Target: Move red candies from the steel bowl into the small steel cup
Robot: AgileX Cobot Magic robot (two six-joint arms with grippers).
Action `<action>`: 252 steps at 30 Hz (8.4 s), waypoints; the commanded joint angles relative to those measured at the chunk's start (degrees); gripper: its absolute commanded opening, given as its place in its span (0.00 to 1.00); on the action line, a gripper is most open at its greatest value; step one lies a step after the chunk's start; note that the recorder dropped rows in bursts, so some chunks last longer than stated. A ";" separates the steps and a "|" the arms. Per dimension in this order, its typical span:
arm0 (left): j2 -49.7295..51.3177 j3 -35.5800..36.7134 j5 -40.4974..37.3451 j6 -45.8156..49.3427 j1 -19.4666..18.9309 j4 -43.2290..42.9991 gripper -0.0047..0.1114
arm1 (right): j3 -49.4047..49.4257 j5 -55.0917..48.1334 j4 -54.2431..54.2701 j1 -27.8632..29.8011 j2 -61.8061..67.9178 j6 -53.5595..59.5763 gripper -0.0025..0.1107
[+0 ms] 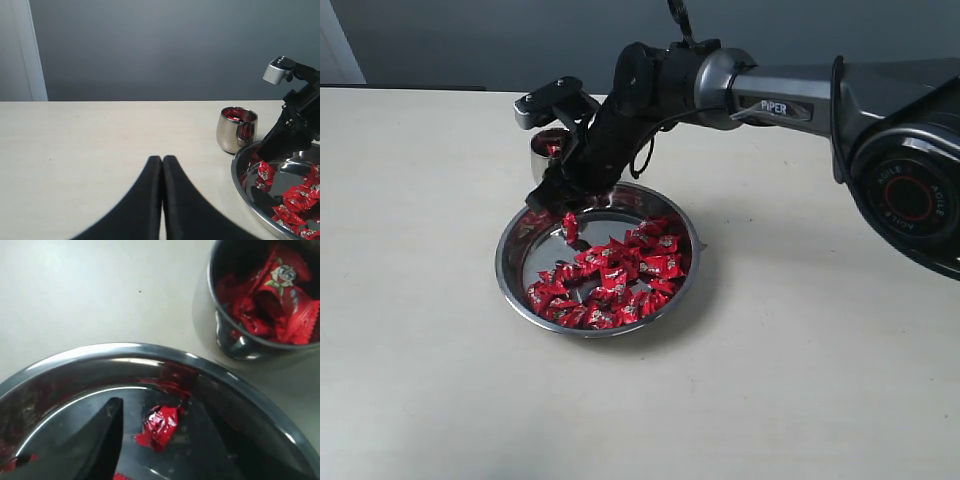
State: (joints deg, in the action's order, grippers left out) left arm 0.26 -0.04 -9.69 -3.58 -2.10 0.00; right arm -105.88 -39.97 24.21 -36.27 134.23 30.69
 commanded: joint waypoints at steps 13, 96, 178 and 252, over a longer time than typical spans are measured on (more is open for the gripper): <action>-0.26 0.04 0.30 -0.25 -0.07 0.00 0.04 | -0.15 -0.65 2.42 0.29 3.37 0.07 0.39; -0.26 0.04 0.34 -0.25 -0.07 0.00 0.04 | -0.13 -19.85 3.76 -0.01 0.32 0.94 0.37; -0.26 0.04 0.34 -0.25 -0.07 0.00 0.04 | -0.12 -12.12 2.41 -2.18 2.30 7.21 0.01; -0.26 0.04 0.34 -0.25 -0.07 0.00 0.04 | -0.12 -13.05 -5.55 1.60 2.36 2.52 0.40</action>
State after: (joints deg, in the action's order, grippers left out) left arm 0.26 -0.04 -9.69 -3.58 -2.10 0.00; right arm -105.88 -52.65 18.49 -34.95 136.10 33.20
